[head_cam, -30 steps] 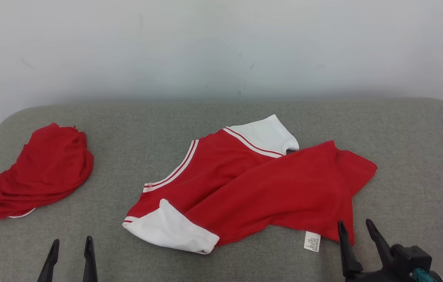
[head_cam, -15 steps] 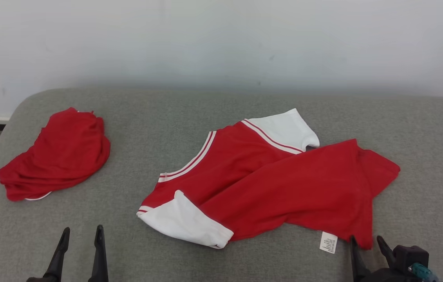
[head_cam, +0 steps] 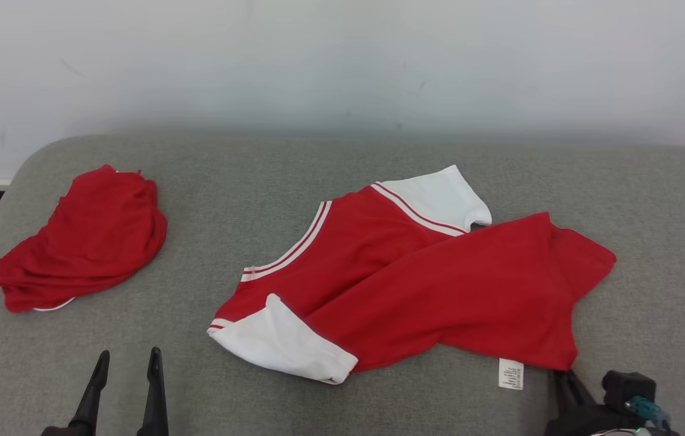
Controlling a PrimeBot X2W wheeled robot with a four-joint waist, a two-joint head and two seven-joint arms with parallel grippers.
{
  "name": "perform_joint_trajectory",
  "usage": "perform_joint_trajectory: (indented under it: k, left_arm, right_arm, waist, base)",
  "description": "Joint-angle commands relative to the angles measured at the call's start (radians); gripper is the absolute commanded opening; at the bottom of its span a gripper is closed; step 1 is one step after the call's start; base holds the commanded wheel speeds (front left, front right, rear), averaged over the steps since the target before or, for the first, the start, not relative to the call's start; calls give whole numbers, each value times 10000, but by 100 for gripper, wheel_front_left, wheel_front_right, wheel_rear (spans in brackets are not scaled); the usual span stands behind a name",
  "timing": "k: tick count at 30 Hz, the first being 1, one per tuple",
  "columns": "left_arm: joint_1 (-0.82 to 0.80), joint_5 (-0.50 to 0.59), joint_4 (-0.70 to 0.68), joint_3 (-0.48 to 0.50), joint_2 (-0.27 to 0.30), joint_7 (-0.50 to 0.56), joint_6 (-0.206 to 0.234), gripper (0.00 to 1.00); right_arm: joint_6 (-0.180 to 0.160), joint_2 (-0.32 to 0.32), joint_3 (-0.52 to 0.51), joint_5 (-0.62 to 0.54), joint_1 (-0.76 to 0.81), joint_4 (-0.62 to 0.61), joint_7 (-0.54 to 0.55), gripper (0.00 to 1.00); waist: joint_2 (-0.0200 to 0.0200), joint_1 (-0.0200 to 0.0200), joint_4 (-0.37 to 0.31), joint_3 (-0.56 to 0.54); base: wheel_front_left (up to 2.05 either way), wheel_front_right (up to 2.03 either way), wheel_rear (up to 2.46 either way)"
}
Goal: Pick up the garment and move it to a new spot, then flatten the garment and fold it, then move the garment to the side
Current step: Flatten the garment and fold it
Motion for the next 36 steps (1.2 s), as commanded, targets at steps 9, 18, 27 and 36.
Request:
perform_joint_trajectory:
  k: [9, 18, 27, 36]
  left_arm:
    - [48, 26, 94, -42, -88, -34, 3, 100]
    - [201, 25, 133, 0, -73, -34, 2, 100]
    - [226, 2, 215, 72, -55, -34, 2, 100]
    - [195, 24, 216, 175, -45, -34, 2, 100]
  right_arm:
    - [-22, -926, -53, 542, 658, -1223, -216, 0]
    - [-22, -1248, -469, 831, 1747, -2382, 327, 13]
    - [-22, -854, -480, 503, 2082, -3667, 143, 100]
    - [-22, -296, -97, 262, 2416, -5369, -152, 100]
  waist:
    - [-1, -1, -601, -122]
    - [-1, -1, -699, -280]
    - [-1, -1, -754, -469]
    - [-1, -1, -755, -491]
  base:
    - [0, 0, 0]
    - [0, 0, 0]
    - [0, 0, 0]
    - [0, 0, 0]
